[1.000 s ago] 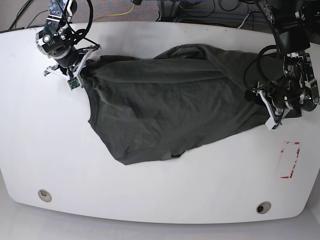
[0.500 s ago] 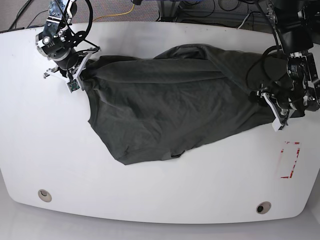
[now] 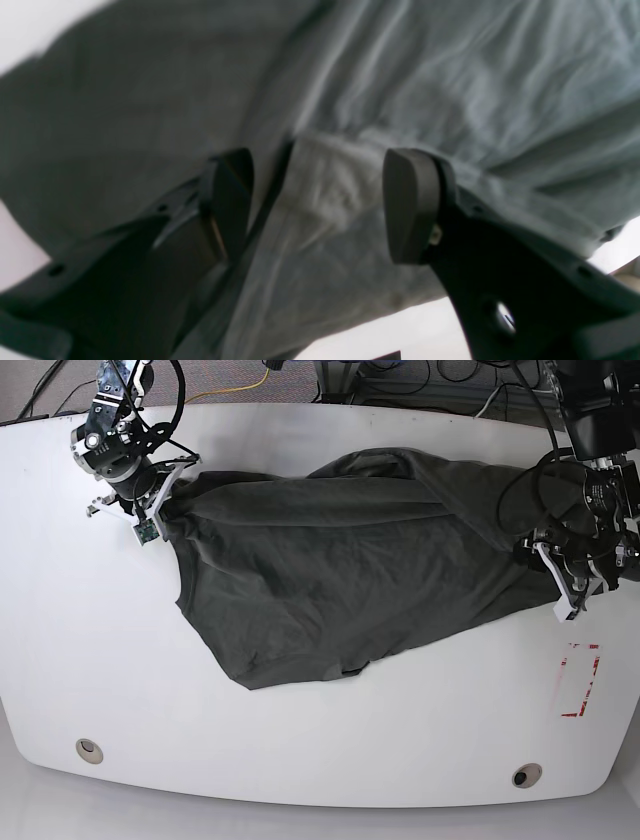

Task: Layout the t-shirt on the table in an organized manner, then fold the t-shirt properly
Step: 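Release the shirt end and lower the left gripper onto the shirt's side fabric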

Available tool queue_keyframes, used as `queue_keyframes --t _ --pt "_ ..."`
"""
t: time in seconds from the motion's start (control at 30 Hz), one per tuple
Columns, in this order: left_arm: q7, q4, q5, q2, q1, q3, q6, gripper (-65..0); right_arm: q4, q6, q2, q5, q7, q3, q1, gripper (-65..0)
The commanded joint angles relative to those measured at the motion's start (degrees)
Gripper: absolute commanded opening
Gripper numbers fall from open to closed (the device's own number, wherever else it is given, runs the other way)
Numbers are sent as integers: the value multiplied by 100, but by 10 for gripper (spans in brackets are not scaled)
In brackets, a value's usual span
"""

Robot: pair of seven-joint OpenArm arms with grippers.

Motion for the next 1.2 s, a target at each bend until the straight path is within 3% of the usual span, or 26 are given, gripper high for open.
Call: queue_keyframes --t 0.0,1.03,1.17 --pt "-16 97 86 -87 -55 -28 94 -264 123 -10 49 72 111 21 37 -648" --pt "-16 -324 86 133 77 236 -38 -271 123 -10 49 72 111 21 37 -648" --pt "-16 -34 86 133 77 236 -38 -390 123 -10 49 72 111 21 37 -648"
